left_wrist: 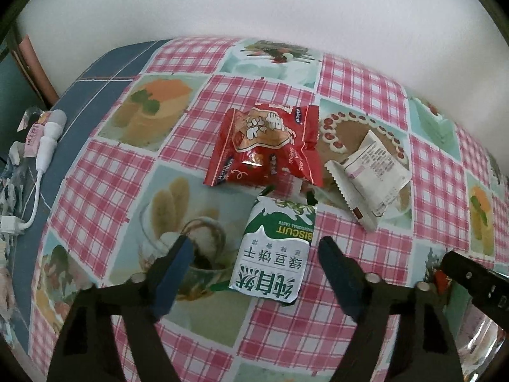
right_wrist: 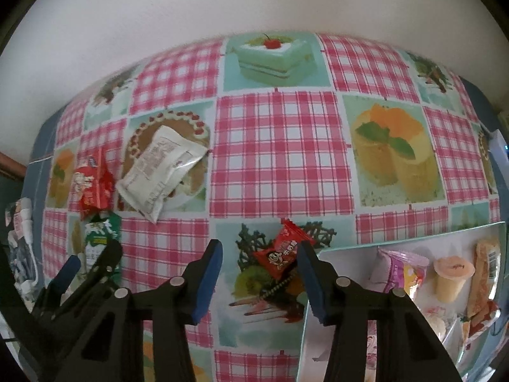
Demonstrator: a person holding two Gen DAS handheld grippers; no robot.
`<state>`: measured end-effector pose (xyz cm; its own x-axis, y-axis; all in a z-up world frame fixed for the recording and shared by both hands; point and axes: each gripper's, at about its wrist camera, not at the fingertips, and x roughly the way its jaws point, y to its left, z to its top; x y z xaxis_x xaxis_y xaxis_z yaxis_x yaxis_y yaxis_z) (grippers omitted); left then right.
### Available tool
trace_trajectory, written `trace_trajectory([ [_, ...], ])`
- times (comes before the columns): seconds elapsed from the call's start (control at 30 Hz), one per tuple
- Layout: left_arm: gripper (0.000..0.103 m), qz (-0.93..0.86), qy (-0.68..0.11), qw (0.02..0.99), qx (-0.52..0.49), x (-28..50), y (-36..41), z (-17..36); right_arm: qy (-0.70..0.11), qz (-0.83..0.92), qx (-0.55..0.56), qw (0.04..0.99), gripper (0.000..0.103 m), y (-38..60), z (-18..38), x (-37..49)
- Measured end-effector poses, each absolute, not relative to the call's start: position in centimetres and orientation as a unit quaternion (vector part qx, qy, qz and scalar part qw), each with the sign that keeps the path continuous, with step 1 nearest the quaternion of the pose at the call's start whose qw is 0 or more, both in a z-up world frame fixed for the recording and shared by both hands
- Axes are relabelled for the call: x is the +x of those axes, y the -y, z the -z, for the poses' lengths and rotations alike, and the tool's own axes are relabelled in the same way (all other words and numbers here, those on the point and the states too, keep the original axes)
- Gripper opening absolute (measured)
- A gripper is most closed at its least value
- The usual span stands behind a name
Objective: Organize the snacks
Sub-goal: 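Grasp the green-and-white BISCUIT pack with the left tool while the right tool grasps the small red candy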
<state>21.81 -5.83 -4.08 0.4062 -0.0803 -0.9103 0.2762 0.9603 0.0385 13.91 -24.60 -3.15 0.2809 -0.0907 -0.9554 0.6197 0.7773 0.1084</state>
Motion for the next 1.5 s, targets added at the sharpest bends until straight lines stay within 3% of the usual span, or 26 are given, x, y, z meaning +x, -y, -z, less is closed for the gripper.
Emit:
trace_trajectory([
  [0.23, 0.043, 0.097, -0.54, 0.83, 0.099, 21.9, 5.7, 4.4, -0.565, 0.243, 0.232, 0.754, 0.052, 24.5, 4.0, 15.2],
  [0.47, 0.043, 0.085, -0.545, 0.829, 0.094, 22.2, 4.9, 4.4, -0.572, 0.215, 0.245, 0.752, 0.05, 23.3, 5.0, 15.9],
  [0.7, 0.043, 0.068, -0.551, 0.828, 0.081, 22.9, 3.2, 4.5, -0.579, 0.208, 0.216, 0.759, 0.041, 21.5, 5.0, 16.7],
  [1.03, 0.042, 0.069, -0.552, 0.827, 0.075, 23.2, 2.8, 4.7, -0.58, 0.228, 0.187, 0.759, 0.019, 21.3, 5.5, 16.6],
  [1.5, 0.042, 0.07, -0.547, 0.831, 0.08, 22.0, 2.5, 2.8, -0.545, 0.218, 0.213, 0.781, 0.018, 20.6, 2.8, 12.6],
])
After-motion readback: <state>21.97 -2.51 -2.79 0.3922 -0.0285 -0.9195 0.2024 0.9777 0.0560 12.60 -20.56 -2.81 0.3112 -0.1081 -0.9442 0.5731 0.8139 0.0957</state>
